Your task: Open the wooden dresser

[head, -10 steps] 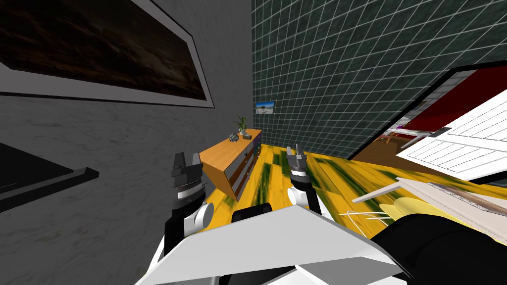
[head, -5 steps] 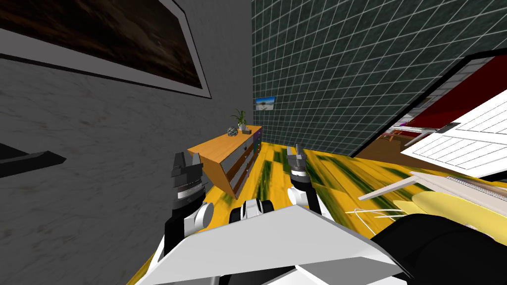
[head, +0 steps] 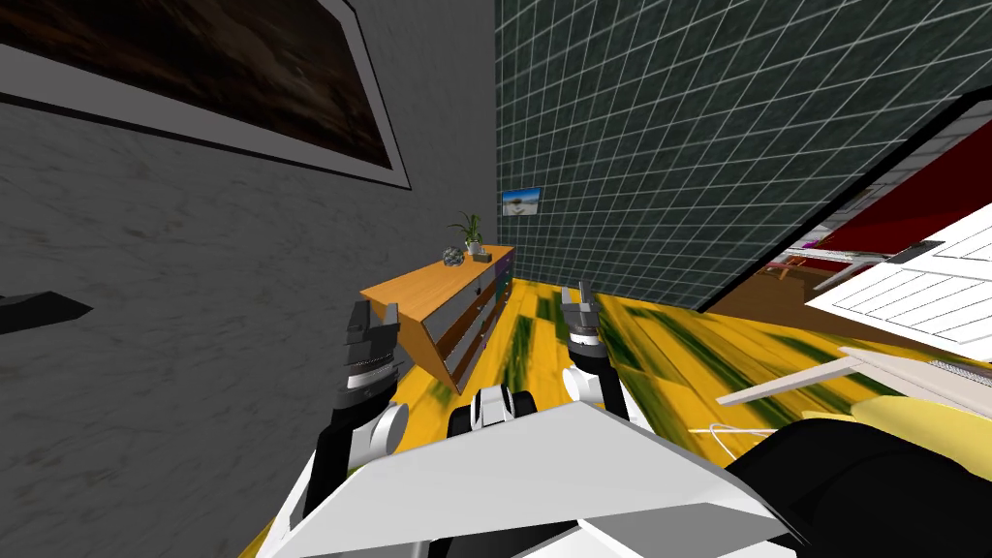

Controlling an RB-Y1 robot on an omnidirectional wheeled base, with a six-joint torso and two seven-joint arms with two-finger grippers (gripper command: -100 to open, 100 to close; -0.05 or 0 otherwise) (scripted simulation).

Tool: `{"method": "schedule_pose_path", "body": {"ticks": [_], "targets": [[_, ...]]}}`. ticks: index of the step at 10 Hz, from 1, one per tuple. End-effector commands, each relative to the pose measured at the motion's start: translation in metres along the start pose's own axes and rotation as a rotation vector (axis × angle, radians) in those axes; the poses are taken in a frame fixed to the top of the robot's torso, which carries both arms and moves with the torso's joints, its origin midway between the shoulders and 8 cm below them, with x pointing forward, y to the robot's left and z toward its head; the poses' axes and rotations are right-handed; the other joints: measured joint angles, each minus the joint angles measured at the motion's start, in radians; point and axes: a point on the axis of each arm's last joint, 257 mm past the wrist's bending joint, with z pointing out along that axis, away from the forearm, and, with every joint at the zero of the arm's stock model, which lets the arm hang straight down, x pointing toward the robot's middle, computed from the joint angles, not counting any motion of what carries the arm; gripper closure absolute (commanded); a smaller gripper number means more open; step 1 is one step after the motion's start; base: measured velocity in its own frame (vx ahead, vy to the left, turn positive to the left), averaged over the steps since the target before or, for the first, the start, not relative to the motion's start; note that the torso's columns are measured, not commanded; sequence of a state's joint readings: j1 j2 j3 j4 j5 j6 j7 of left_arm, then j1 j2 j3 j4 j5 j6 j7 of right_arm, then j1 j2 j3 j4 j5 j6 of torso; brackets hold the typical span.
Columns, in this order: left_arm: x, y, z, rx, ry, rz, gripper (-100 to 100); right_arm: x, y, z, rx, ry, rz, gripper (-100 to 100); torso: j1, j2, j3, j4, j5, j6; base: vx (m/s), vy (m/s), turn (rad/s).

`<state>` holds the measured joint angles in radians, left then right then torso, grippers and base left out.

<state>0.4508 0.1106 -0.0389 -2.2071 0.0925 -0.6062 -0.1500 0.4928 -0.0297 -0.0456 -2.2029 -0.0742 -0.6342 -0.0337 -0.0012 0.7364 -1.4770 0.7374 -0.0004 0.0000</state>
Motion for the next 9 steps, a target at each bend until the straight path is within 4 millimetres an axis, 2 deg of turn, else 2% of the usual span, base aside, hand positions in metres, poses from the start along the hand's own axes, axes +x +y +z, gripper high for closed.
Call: {"method": "schedule_pose_path", "body": {"ticks": [1, 9], "targets": [[-0.004, 0.022, -0.007, -0.054, 0.024, 0.003, -100, 0.0, 0.0, 0.0, 0.0, 0.0, 0.0, 0, 0.0, 0.0, 0.0, 0.0, 0.0, 0.0, 0.162, -0.143, 0.066], [-0.036, 0.093, -0.036, -0.241, -0.016, -0.017, -100, 0.0, 0.0, 0.0, 0.0, 0.0, 0.0, 0, 0.0, 0.002, 0.001, 0.001, 0.0, 0.0, 0.143, -0.148, 0.076]]}}
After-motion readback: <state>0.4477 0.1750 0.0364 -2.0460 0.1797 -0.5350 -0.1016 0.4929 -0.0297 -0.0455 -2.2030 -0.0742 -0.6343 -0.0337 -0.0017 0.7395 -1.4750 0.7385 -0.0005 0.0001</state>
